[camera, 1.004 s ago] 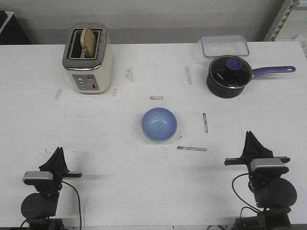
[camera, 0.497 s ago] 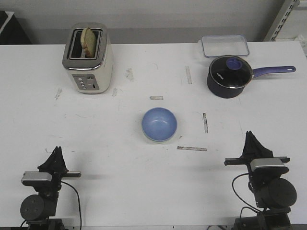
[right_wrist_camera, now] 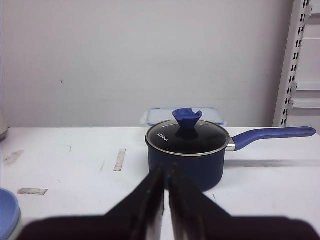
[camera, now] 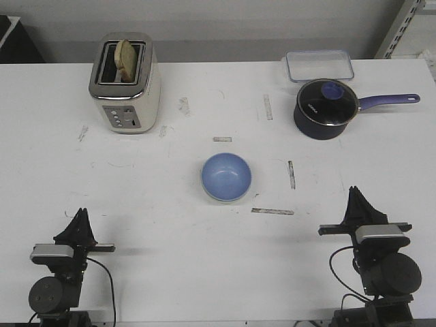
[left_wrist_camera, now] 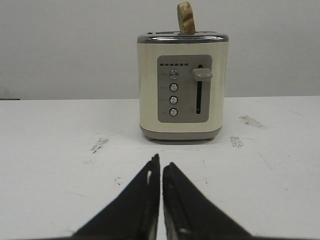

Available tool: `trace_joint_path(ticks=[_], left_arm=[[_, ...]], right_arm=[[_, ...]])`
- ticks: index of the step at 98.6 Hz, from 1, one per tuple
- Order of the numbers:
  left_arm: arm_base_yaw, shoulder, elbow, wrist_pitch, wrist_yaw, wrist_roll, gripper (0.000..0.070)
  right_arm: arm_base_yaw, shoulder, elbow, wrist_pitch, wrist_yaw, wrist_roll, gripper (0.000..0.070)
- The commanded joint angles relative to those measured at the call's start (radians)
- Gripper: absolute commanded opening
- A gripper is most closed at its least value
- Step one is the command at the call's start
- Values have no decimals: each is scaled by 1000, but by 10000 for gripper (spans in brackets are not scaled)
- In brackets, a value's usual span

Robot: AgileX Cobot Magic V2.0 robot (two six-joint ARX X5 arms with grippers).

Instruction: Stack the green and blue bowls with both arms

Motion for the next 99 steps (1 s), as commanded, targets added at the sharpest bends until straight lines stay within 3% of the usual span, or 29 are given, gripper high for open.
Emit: trace_joint_path(ticks=[1, 41, 99], left_arm=[[3, -2, -21, 16, -3, 11, 1], [3, -2, -21, 16, -3, 11, 1], [3, -2, -21, 16, -3, 11, 1]], right_arm=[[0, 1, 6, 12, 0, -1, 6], [-10, -13, -16, 15, 3, -2, 6], [-53, -314, -376, 74, -21, -4, 7]])
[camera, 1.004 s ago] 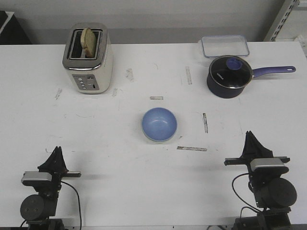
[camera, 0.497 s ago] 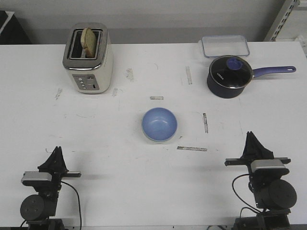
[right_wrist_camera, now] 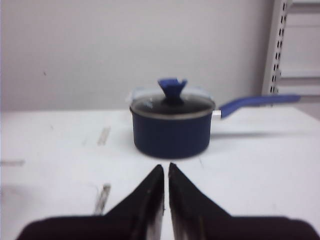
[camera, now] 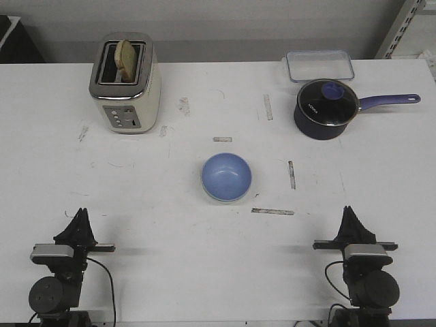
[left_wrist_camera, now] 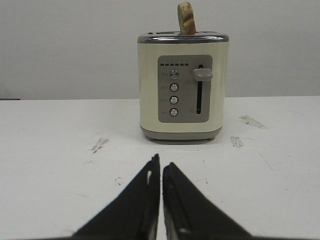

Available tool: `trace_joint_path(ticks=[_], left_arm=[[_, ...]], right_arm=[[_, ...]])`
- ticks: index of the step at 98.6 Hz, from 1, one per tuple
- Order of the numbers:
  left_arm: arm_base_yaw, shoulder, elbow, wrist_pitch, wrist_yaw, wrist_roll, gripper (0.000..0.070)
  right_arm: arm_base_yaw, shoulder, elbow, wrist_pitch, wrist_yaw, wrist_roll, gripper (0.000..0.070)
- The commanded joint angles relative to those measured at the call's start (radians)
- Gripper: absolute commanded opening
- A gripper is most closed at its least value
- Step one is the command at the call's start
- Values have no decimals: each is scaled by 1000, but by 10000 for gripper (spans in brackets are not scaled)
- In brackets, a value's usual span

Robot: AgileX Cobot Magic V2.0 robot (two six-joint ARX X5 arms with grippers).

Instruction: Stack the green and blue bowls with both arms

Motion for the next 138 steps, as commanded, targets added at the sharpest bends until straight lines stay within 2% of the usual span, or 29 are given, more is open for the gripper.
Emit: trace_joint_path(ticks=[1, 7, 138], left_arm=[[3, -2, -21, 15, -3, 12, 1], [3, -2, -21, 16, -3, 12, 1], [3, -2, -21, 16, -3, 12, 1]], right_arm=[[-1, -26, -23, 14, -15, -3, 6], [1, -31, -53, 47, -23, -3, 7], [5, -31, -53, 34, -19, -3, 7]])
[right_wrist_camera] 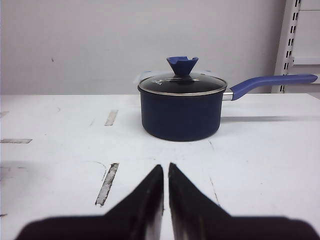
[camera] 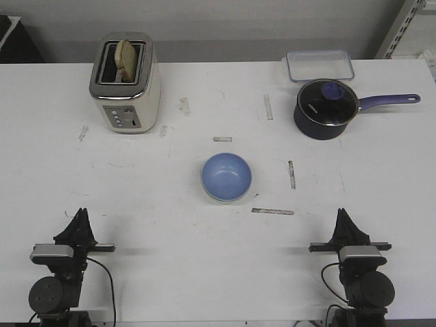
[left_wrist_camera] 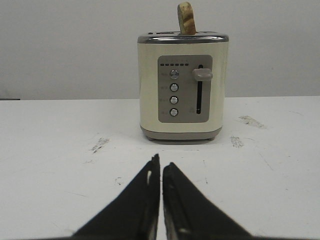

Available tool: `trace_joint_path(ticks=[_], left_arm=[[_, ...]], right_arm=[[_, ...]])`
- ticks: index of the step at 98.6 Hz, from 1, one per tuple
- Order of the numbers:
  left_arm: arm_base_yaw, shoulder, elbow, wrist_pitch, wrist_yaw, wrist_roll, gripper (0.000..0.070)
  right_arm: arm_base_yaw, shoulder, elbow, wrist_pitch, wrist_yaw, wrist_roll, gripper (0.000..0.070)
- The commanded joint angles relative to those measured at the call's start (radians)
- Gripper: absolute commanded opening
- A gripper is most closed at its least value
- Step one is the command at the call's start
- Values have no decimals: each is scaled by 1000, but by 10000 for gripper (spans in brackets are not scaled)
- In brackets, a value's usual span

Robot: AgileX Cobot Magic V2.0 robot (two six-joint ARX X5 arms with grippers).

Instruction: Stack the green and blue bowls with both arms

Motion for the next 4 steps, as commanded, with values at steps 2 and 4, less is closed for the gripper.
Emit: trace_joint_path(ticks=[2, 4], left_arm=[[3, -2, -21, 16, -3, 11, 1], [3, -2, -21, 16, -3, 11, 1]], right_arm=[[2, -1, -2, 14, 1, -3, 7], [2, -1, -2, 14, 1, -3, 7]])
